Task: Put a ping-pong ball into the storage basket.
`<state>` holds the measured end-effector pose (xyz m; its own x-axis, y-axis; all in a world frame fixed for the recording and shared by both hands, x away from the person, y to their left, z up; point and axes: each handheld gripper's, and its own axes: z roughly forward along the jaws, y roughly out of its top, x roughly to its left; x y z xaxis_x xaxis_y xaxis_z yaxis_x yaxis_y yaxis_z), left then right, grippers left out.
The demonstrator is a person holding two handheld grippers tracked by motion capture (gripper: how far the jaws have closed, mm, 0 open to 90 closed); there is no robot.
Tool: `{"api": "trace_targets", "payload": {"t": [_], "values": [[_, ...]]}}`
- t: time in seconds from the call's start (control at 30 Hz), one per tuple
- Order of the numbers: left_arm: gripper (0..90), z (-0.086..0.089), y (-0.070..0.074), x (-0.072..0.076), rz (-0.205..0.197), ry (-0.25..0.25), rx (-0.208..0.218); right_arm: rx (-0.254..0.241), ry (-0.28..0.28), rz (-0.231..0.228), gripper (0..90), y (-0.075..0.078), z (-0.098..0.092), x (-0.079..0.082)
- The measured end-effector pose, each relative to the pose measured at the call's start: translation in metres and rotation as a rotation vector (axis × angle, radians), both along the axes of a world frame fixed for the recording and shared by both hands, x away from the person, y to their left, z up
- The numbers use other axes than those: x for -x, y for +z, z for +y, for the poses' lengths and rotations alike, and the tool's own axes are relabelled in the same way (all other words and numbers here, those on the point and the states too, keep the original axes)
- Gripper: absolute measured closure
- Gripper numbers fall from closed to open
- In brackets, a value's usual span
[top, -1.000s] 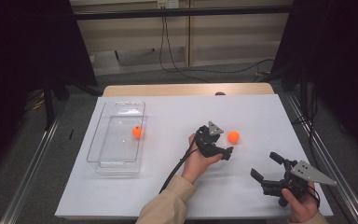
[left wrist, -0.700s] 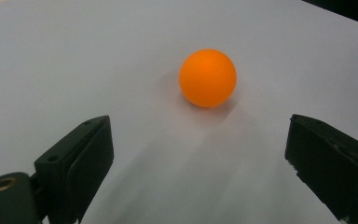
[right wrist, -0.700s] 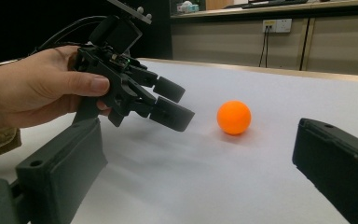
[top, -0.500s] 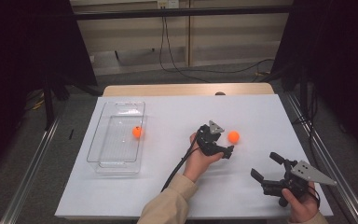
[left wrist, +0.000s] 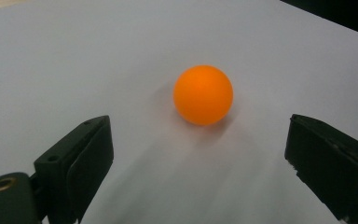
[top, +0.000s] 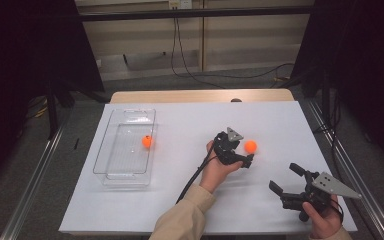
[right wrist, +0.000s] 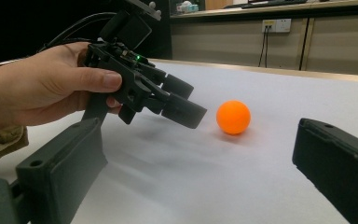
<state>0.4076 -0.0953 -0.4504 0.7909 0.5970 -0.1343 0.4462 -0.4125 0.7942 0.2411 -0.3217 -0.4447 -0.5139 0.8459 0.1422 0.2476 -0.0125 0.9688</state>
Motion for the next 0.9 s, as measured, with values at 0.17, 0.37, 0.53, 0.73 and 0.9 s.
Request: {"api": "trace_targets", "payload": {"t": [0.17, 0.37, 0.53, 0.73, 0.9], "values": [[7.9, -0.0021, -0.0004, -0.001, 0.007, 0.001, -0.007, 0.001, 0.0, 0.002, 1.6, -0.0002, -0.0001, 0.0], [8.0, -0.0051, -0.002, -0.0017, 0.005, 0.001, -0.001, 0.0, 0.0, 0.001, 1.6, 0.0, -0.0001, 0.0001], [8.0, -0.0062, -0.0027, -0.0018, 0.006, 0.001, -0.003, 0.002, 0.002, 0.001, 1.6, 0.0, -0.0001, 0.0], [8.1, -0.0066, -0.0027, -0.0032, 0.001, 0.006, -0.007, 0.001, 0.002, -0.001, 1.6, 0.0002, -0.0001, 0.0002], [8.3, -0.0082, -0.0046, -0.0038, 0.01, 0.008, -0.004, 0.001, 0.001, -0.001, 1.6, 0.0004, -0.0001, 0.0003]]}}
